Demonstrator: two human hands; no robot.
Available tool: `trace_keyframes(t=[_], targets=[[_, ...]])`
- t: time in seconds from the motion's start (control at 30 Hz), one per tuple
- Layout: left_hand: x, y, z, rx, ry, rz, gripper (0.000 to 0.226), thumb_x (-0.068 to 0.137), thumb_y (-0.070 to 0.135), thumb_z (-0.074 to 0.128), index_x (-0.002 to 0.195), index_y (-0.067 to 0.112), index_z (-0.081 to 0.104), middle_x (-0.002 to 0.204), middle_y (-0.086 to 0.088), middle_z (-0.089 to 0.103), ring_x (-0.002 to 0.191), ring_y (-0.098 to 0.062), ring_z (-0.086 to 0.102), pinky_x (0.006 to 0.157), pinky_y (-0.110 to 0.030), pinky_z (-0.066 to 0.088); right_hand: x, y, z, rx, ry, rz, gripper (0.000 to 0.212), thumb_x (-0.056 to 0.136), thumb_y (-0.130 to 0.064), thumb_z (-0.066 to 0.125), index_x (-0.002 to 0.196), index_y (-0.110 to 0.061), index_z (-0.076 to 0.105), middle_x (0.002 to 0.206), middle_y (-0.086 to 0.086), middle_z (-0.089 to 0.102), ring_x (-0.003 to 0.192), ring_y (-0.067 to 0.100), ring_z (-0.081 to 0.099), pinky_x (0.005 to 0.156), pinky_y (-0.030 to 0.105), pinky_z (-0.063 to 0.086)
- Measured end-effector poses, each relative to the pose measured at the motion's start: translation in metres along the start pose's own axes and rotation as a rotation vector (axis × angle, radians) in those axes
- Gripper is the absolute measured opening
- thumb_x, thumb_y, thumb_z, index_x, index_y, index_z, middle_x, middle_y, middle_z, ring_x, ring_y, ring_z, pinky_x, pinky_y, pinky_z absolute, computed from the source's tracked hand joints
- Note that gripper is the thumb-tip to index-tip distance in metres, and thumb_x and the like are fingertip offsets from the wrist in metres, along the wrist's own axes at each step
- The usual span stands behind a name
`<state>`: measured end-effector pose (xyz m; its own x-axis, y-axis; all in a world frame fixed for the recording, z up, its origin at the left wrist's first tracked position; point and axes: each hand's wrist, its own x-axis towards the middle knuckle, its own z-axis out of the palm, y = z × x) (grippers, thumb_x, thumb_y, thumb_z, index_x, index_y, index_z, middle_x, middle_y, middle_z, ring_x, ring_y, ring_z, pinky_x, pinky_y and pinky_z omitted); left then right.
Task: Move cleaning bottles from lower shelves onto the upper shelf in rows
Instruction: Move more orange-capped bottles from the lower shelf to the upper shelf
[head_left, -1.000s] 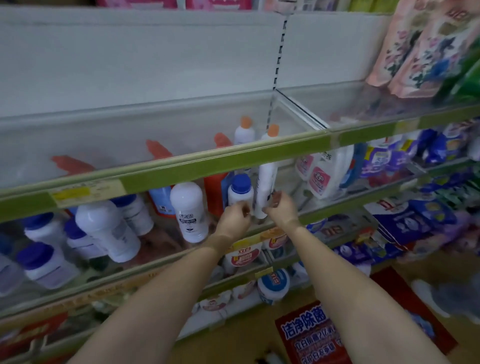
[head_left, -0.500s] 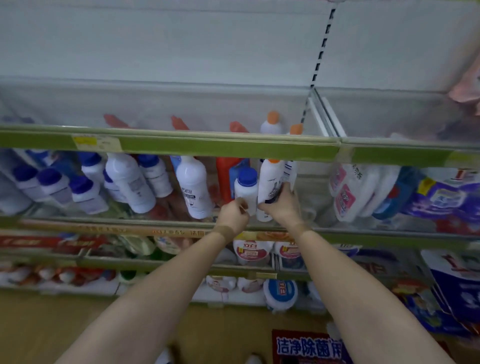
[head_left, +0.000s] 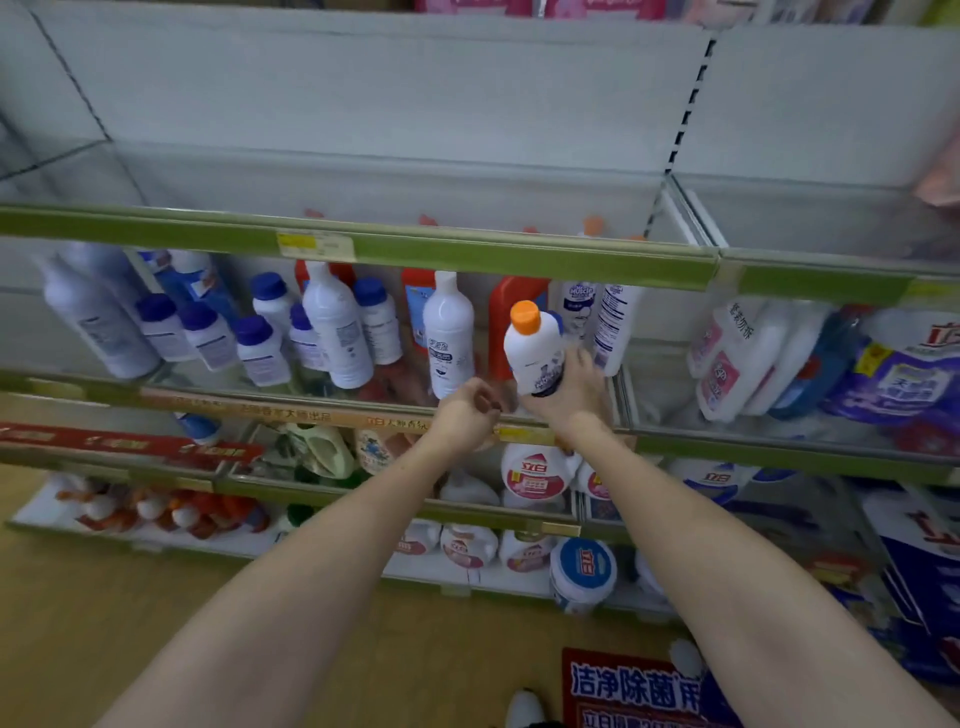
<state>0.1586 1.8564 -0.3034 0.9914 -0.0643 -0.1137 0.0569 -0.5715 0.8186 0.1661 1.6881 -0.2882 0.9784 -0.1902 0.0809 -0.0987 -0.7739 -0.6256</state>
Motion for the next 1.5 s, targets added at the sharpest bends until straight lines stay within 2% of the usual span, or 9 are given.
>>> trace_keyframes(t=[0.1, 0.23, 0.37, 0.57, 0.83, 0.93, 1.07, 1.3, 1.5], targets=[[-0.028, -0.007, -0.039, -0.155, -0.037, 0.066, 0.028, 0.087, 0.010, 0.073, 0.110, 0.014, 0.060, 0.104, -0.008, 0.067, 0.094, -0.026, 0.067, 0.083, -0.040, 0.059, -0.031, -0.037, 0.013, 0.068, -0.042, -0.056, 0.085, 0.058, -0.057, 0.079, 0.129, -0.022, 0.048, 0.127, 0.004, 0.055, 0.123, 0.028, 0.048, 0.094, 0.045, 0.050], [-0.064, -0.031, -0.105, -0.223, 0.006, 0.136, 0.038, 0.083, 0.013, 0.079, 0.116, 0.017, 0.062, 0.104, 0.003, 0.068, 0.092, -0.011, 0.066, 0.079, -0.021, 0.055, -0.070, -0.082, 0.041, 0.027, -0.077, -0.112, 0.076, 0.061, -0.060, 0.078, 0.121, -0.024, 0.048, 0.118, 0.006, 0.057, 0.112, 0.031, 0.055, 0.087, 0.044, 0.052], [-0.097, -0.056, -0.177, -0.231, 0.065, 0.152, 0.037, 0.082, 0.006, 0.077, 0.116, 0.012, 0.063, 0.106, -0.005, 0.070, 0.098, -0.020, 0.068, 0.088, -0.035, 0.057, -0.105, -0.125, 0.075, -0.012, -0.122, -0.187, 0.074, 0.064, -0.051, 0.079, 0.126, -0.024, 0.048, 0.121, 0.008, 0.056, 0.115, 0.036, 0.055, 0.088, 0.043, 0.049], [-0.147, -0.075, -0.260, -0.295, 0.085, 0.135, 0.038, 0.081, -0.010, 0.062, 0.116, 0.005, 0.062, 0.107, -0.016, 0.067, 0.091, -0.023, 0.065, 0.075, -0.029, 0.057, -0.162, -0.181, 0.131, 0.015, -0.238, -0.261, 0.069, 0.056, -0.054, 0.085, 0.105, -0.024, 0.046, 0.107, 0.002, 0.055, 0.107, 0.032, 0.055, 0.075, 0.041, 0.046], [-0.198, -0.110, -0.328, -0.250, 0.254, 0.091, 0.029, 0.089, 0.027, 0.073, 0.114, 0.013, 0.068, 0.112, -0.015, 0.071, 0.107, -0.028, 0.067, 0.093, -0.047, 0.054, -0.212, -0.262, 0.187, 0.088, -0.356, -0.295, 0.080, 0.053, -0.059, 0.079, 0.123, -0.032, 0.050, 0.116, -0.003, 0.060, 0.107, 0.024, 0.059, 0.081, 0.039, 0.052], [-0.208, -0.114, -0.350, -0.250, 0.308, 0.071, 0.032, 0.092, 0.039, 0.069, 0.116, 0.018, 0.065, 0.111, -0.009, 0.070, 0.100, -0.020, 0.067, 0.083, -0.040, 0.057, -0.220, -0.292, 0.198, 0.143, -0.389, -0.305, 0.082, 0.046, -0.063, 0.077, 0.119, -0.039, 0.050, 0.111, -0.012, 0.064, 0.100, 0.017, 0.063, 0.078, 0.038, 0.055], [-0.205, -0.112, -0.375, -0.254, 0.392, 0.044, 0.020, 0.098, 0.031, 0.062, 0.110, 0.015, 0.061, 0.096, -0.005, 0.063, 0.085, -0.017, 0.059, 0.062, -0.025, 0.043, -0.225, -0.325, 0.207, 0.251, -0.417, -0.357, 0.078, 0.046, -0.063, 0.080, 0.115, -0.041, 0.052, 0.108, -0.016, 0.066, 0.098, 0.013, 0.065, 0.082, 0.042, 0.057], [-0.185, -0.110, -0.432, -0.415, 0.534, 0.015, 0.033, 0.097, 0.025, 0.066, 0.127, 0.011, 0.060, 0.106, -0.006, 0.064, 0.090, -0.019, 0.062, 0.064, -0.026, 0.047, -0.197, -0.380, 0.218, 0.330, -0.484, -0.419, 0.085, 0.042, -0.075, 0.083, 0.115, -0.045, 0.051, 0.110, -0.018, 0.068, 0.101, 0.009, 0.067, 0.086, 0.045, 0.058], [-0.154, -0.089, -0.487, -0.506, 0.626, 0.081, 0.017, 0.096, 0.023, 0.067, 0.110, 0.017, 0.061, 0.090, -0.002, 0.065, 0.077, -0.013, 0.062, 0.056, -0.017, 0.047, -0.155, -0.444, 0.217, 0.490, -0.528, -0.471, 0.076, 0.052, -0.059, 0.088, 0.111, -0.031, 0.049, 0.108, -0.015, 0.069, 0.099, 0.009, 0.067, 0.090, 0.045, 0.057]])
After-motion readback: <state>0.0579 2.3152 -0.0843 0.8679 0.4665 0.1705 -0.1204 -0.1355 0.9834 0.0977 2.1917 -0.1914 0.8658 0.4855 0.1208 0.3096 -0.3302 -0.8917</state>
